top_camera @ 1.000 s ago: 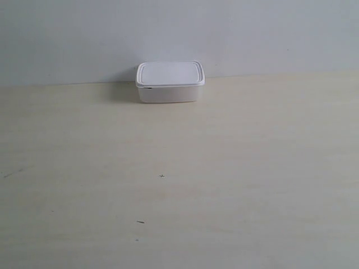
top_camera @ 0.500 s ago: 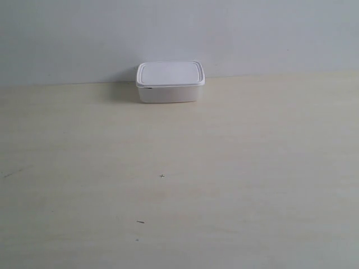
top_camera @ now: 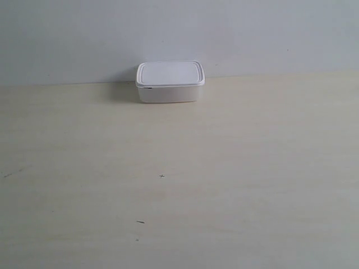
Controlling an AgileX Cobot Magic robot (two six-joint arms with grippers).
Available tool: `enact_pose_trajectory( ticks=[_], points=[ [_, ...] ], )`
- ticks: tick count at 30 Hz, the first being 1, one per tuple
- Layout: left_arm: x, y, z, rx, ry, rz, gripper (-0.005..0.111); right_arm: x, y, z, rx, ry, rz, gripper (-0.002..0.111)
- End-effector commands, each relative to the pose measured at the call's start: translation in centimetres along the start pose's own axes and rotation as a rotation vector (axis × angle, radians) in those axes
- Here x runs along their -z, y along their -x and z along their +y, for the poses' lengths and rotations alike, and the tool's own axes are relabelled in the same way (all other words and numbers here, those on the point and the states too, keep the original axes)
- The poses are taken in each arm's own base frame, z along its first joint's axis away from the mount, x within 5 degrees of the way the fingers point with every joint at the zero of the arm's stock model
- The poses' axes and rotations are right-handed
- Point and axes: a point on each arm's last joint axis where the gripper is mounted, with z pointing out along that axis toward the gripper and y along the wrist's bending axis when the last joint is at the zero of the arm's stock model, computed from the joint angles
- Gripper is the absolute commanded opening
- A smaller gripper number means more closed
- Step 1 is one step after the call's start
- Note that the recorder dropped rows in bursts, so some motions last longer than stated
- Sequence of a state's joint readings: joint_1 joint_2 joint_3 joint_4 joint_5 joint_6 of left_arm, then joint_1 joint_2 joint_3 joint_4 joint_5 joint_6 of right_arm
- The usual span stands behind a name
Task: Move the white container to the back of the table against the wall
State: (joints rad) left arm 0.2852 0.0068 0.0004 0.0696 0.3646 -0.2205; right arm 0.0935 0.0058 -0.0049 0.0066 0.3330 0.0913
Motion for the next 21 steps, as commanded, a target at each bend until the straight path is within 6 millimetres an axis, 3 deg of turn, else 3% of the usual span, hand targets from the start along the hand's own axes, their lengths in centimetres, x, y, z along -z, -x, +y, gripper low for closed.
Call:
enact_pose_trajectory(
  ticks=[1, 21],
  points=[
    [0.05, 0.09, -0.05, -0.007, -0.009, -0.013, 0.000, -0.01, -0.26, 0.02, -0.001, 0.002, 0.012, 0.000],
    [0.05, 0.09, -0.05, -0.007, -0.009, -0.013, 0.000, -0.01, -0.26, 0.07, -0.030, 0.007, 0.013, 0.000]
  ],
)
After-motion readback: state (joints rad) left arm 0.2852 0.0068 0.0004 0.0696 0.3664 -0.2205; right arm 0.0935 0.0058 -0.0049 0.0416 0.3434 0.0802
